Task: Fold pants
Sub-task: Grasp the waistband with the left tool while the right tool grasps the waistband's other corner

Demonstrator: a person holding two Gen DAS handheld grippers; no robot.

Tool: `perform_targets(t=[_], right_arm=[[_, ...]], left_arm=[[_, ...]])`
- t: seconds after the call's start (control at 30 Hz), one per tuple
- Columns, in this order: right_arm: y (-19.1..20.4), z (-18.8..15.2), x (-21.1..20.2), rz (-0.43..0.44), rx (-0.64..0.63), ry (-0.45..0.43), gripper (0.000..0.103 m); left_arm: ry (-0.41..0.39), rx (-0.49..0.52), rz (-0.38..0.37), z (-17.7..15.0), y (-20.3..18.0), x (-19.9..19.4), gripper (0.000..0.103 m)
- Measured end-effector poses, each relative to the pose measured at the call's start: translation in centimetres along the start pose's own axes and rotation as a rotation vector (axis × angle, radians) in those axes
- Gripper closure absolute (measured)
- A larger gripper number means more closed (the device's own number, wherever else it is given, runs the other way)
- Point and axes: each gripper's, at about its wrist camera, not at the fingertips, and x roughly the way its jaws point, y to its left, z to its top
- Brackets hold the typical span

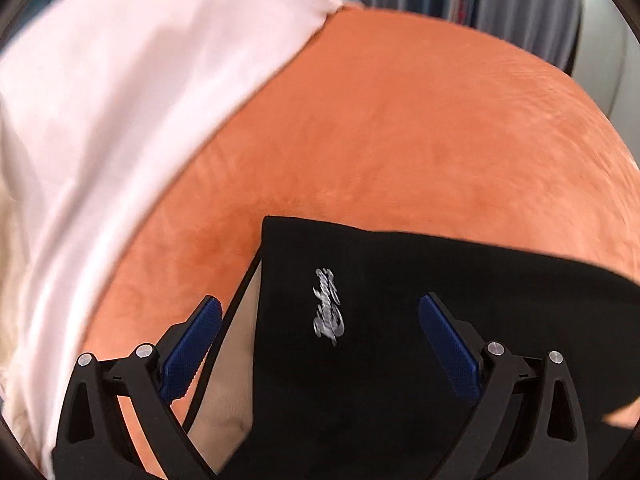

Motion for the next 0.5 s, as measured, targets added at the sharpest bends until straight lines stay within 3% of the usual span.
perform_targets(t=[0.17, 0.3, 0.33, 0.37, 0.4, 0.43, 0.47, 0.5], right_arm=[[0.2, 0.6, 4.2, 0.002, 0.014, 0.076, 0.005], [0.4, 0.2, 6.3, 0.016, 0.022, 0.107, 0.005], [0.8, 0.2, 6.2, 0.024, 0.025, 0.102, 0.009], [0.9, 0.2, 6.3, 0.042, 0.031, 0.093, 0.022], [1.0, 0.2, 6.3, 0.047, 0.034, 0.082, 0.027], [1.2, 0.2, 6.2, 0.056, 0.032, 0.074, 0.05], [1.4, 0.2, 6.0, 0.094, 0.026, 0.075, 0.083], [1.6, 0.4, 5.5, 0.155, 0.035, 0.078, 0.089]], left_arm=[[0.054, -0.026, 0.04, 2.2, 0.9, 3.8, 0.006], [0.098, 0.012, 0.008, 2.6, 0.2, 5.7, 0.006], [0.089, 0.018, -0.002, 2.5, 0.0, 5.9, 0.012], [0.085, 0.022, -0.022, 2.7, -0.1, 6.2, 0.029], [0.09, 0.017, -0.044, 2.7, -0.3, 6.3, 0.032], [0.081, 0.019, -0.048, 2.7, -0.4, 6.0, 0.044], [0.074, 0.027, -0.079, 2.7, -0.6, 5.7, 0.074], [0.068, 0.024, -0.125, 2.5, -0.7, 5.0, 0.082]])
